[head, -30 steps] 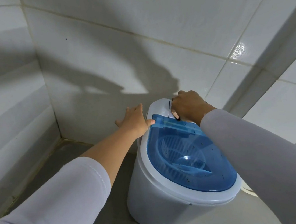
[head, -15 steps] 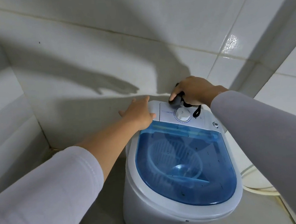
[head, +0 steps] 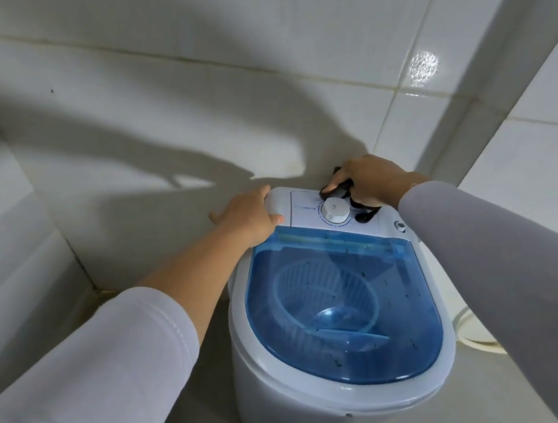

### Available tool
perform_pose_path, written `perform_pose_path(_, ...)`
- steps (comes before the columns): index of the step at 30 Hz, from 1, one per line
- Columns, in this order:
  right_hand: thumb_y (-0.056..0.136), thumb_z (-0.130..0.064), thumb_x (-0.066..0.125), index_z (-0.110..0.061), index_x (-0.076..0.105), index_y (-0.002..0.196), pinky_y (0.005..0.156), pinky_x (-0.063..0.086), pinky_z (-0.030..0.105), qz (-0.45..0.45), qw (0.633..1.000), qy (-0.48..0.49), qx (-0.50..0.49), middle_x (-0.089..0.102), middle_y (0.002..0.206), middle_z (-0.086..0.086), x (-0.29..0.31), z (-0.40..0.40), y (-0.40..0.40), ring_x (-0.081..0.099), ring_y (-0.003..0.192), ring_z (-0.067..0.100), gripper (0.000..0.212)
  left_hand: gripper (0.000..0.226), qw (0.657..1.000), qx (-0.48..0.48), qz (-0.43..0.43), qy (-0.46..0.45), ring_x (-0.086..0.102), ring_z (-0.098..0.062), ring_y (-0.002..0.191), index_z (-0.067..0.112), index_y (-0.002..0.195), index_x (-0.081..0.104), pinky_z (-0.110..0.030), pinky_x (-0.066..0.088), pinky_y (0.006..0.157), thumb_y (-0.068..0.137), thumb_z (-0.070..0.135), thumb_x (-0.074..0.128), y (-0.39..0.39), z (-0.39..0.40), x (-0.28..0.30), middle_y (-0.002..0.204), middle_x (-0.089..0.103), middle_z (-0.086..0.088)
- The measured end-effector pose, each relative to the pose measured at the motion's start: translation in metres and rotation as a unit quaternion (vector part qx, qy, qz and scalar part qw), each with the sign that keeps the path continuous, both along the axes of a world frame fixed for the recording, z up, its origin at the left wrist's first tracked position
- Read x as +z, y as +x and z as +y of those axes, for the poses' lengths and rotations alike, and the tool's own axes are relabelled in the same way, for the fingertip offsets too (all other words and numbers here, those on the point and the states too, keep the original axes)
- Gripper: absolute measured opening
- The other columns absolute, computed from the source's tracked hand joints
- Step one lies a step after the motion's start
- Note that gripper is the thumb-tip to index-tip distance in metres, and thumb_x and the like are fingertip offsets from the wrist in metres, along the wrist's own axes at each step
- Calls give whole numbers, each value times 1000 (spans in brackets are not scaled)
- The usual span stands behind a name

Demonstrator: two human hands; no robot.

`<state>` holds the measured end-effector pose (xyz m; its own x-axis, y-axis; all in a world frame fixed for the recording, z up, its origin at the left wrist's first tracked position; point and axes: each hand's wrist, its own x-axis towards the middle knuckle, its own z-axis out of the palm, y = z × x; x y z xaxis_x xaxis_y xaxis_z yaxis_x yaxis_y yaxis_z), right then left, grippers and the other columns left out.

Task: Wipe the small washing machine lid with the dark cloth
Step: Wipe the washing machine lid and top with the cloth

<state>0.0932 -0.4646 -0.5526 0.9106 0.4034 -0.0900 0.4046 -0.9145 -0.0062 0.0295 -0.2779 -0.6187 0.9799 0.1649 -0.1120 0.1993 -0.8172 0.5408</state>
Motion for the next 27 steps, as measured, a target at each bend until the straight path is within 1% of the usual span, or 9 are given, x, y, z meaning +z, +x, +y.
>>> perform_pose_path(2, 83, 3, 44, -35, 68, 116, 82, 45, 26, 5, 1000, 7, -16, 58, 109, -9, -1, -6, -4, 53, 99, 17, 55, 64, 1000, 6, 0, 8, 40, -29, 135, 32, 149, 23, -54, 28, 110, 93, 39, 53, -1, -1, 1, 149, 42, 0)
perform_pose_path(4, 82, 4, 44, -35, 67, 116, 84, 47, 26, 9, 999, 14, -35, 62, 114, -10, -1, -11, -8, 56, 102, 17, 57, 64, 1000, 8, 0, 13, 39, -29, 136, 32, 149, 21, -54, 28, 110, 94, 39, 52, -3, -2, 0, 150, 40, 0)
perform_pose_path(7, 84, 4, 40, -35, 65, 122, 87, 49, 29, -1, 999, 2, -53, 62, 123, -3, -1, -18, -18, 57, 108, 22, 59, 64, 1000, 10, 6, 14, 37, -30, 137, 33, 150, 19, -55, 28, 111, 94, 40, 50, -2, -2, 0, 152, 38, -1)
perform_pose_path(11, 84, 1, 44, -32, 63, 124, 82, 48, 30, -5, 997, -25, -76, 62, 125, 3, -4, -25, -30, 59, 109, 26, 55, 64, 1000, 16, 4, 12, 37, -31, 137, 32, 150, 19, -54, 28, 111, 95, 40, 50, -3, -4, -1, 152, 38, -2)
perform_pose_path(13, 84, -8, 48, -24, 62, 125, 79, 48, 32, -1, 995, -39, -95, 62, 122, 8, -6, -25, -36, 60, 105, 29, 46, 64, 1000, 21, 2, 6, 37, -30, 137, 32, 150, 20, -52, 28, 111, 94, 40, 50, -4, -4, -2, 153, 37, -2)
perform_pose_path(17, 88, -13, 47, -9, 63, 114, 69, 43, 30, 8, 992, -48, -115, 63, 108, 14, -7, -20, -50, 56, 83, 28, 31, 63, 1000, 25, -2, 1, 35, -30, 138, 32, 150, 20, -52, 26, 112, 95, 39, 50, -3, -5, -4, 154, 36, -1)
perform_pose_path(21, 87, -12, 48, -8, 64, 107, 69, 47, 32, 9, 992, -49, -116, 58, 93, 11, -7, -14, -61, 56, 78, 28, 25, 63, 1000, 25, -1, 6, 35, -31, 138, 31, 150, 19, -52, 26, 111, 95, 39, 49, -4, -6, -4, 153, 36, -3)
perform_pose_path(26, 86, -6, 45, -7, 67, 105, 56, 41, 26, 26, 993, -46, -107, 57, 91, 9, -4, -7, -70, 54, 75, 27, 30, 63, 1000, 24, 4, -3, 34, -31, 139, 31, 151, 18, -52, 26, 112, 96, 38, 48, -4, -5, -4, 154, 35, -3)
perform_pose_path(27, 86, -7, 45, -8, 68, 107, 57, 41, 26, 28, 993, -46, -105, 57, 92, 8, -3, -6, -71, 54, 75, 27, 31, 63, 1000, 25, 4, -6, 34, -30, 139, 31, 151, 18, -52, 25, 112, 96, 38, 48, -4, -5, -5, 154, 35, -2)
